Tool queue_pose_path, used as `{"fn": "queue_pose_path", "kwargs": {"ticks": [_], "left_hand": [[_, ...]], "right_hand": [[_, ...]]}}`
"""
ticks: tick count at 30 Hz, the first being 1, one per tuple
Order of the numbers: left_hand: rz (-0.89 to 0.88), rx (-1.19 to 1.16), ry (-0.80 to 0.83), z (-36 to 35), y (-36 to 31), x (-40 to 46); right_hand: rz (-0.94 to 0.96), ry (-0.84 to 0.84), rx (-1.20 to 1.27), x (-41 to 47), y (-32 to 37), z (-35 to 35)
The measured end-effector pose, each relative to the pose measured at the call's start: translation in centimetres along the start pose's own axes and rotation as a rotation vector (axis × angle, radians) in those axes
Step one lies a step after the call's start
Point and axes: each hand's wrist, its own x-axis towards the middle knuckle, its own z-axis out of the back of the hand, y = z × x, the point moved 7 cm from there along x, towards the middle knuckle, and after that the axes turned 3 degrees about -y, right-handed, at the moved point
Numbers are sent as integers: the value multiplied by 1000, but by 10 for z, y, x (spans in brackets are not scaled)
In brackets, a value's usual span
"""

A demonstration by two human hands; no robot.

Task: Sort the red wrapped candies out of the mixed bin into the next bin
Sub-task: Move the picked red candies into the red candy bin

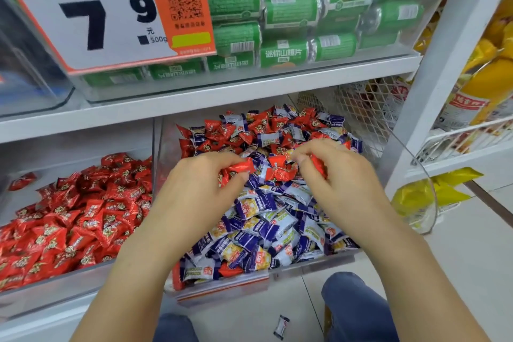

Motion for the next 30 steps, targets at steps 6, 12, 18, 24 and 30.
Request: {"fn": "queue_pose_path", "kwargs": {"ticks": [6,12,18,24,30], "left_hand": [[48,-47,-92,3,3,3],[82,-35,-134,10,8,3],[148,-28,-223,28,24,5],[161,-23,-286,36,25,9],[94,-10,-248,24,10,12]], "right_hand": [[88,327,-312,4,16,-42],[106,241,-417,6,18,-53],[53,112,-116,5,13,-26],[-181,-199,315,4,-33,30],[-353,-287,285,-10,-78,59]]}}
